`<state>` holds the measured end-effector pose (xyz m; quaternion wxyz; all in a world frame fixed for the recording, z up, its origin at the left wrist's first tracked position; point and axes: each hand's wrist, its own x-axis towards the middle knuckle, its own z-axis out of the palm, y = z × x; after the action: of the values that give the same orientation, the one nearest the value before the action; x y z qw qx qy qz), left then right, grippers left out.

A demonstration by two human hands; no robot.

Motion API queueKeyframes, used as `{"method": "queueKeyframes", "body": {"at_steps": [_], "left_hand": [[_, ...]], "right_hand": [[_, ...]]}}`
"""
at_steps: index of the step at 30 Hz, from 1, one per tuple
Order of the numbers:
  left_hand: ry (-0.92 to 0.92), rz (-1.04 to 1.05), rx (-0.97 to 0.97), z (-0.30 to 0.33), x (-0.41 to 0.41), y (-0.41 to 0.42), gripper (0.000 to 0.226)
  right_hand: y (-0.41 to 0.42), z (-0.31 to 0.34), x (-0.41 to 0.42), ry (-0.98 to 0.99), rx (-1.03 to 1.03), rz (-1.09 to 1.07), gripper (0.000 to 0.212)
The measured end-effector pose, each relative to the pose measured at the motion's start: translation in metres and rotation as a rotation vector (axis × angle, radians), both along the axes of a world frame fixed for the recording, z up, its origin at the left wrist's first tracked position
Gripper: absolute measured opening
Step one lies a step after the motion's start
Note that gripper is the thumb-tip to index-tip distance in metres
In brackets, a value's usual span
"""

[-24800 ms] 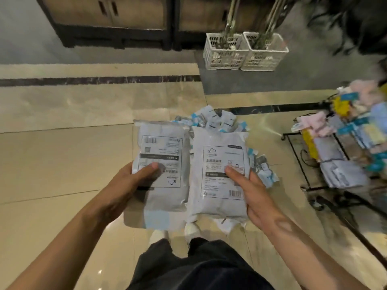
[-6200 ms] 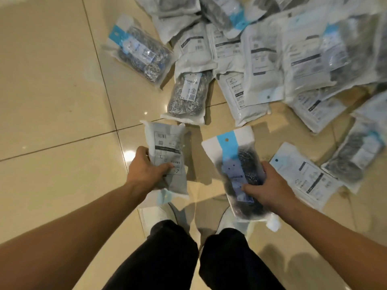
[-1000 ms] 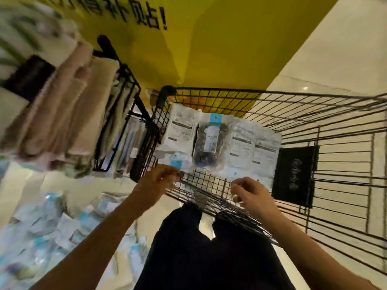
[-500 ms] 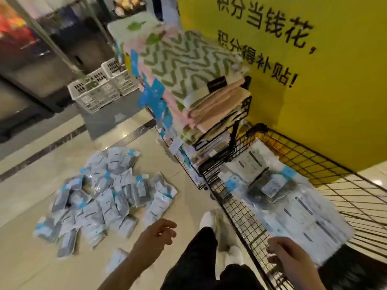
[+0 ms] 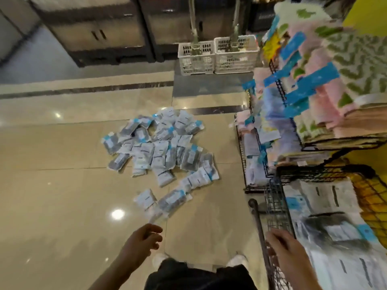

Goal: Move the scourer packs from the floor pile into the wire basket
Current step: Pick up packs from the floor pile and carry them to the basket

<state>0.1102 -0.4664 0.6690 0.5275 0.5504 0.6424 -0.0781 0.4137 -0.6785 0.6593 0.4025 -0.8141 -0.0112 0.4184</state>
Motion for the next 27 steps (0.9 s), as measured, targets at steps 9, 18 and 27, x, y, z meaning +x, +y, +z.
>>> {"method": "queueKeyframes", "body": {"at_steps": [9,18,27], "left_hand": [[-0.021,0.246,0.047,-0.006,-0.187,0.047,0.018],[-0.048,0.566,0.058,-0.028,-0.367,0.081,0.016],[-0.033,0.794,-0.041,-0.06,-0.448,0.123,0.019]], "right_hand": [[0.122,-0.015,-0.134,-0.002,-0.059,0.253,0.012],[0.285,-0.002,-0.31,-0.008,-0.011,0.759,0.008],[0.401,-0.025,-0.393,-0.02,-0.126,1.049,0.01]]}}
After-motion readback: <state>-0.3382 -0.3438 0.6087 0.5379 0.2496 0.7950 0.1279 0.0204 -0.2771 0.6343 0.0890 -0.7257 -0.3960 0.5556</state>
